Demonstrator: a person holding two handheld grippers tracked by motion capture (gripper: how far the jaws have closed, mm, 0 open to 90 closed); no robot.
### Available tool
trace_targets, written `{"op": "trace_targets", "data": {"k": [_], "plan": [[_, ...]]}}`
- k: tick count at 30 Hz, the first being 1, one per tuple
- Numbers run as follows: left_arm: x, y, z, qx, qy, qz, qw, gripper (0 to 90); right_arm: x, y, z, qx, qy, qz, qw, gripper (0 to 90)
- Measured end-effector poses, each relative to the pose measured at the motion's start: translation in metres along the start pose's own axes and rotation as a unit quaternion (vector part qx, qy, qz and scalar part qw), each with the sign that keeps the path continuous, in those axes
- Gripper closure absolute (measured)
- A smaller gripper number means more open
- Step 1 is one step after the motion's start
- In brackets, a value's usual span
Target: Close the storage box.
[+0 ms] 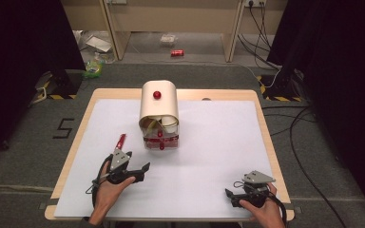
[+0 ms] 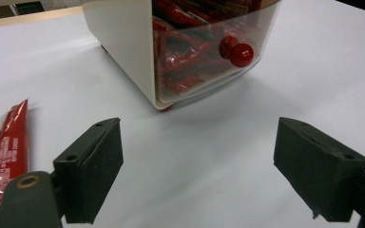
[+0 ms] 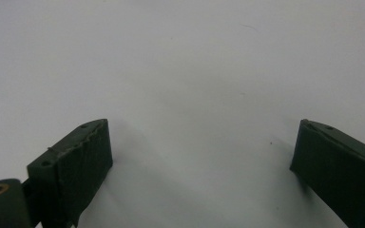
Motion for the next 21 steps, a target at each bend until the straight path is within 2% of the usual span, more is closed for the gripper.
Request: {"op": "trace_targets", "data": {"k": [13, 21], "plan": [[-0.011, 0.009, 0.008, 0.003, 0.01, -0.017, 0.9998, 16.2, 0.0, 0.0, 0.0, 0.0, 0.0, 0.0, 1.0, 6.4], [-0.015, 0.019, 0.009, 0.021, 0.018, -0.018, 0.9995, 16.3, 0.0, 0.0, 0.0, -0.001, 0.0, 0.0, 1.0, 6.4]]}}
Point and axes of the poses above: each handheld gripper's, and its own axes: z roughly backward along the jaws, y roughly out of its underside, x roughly to its left, the point moved 1 cm from there along -z, roughly forward along the jaws, and after that the axes turned 7 degrees about -z, right-handed, at the moved point
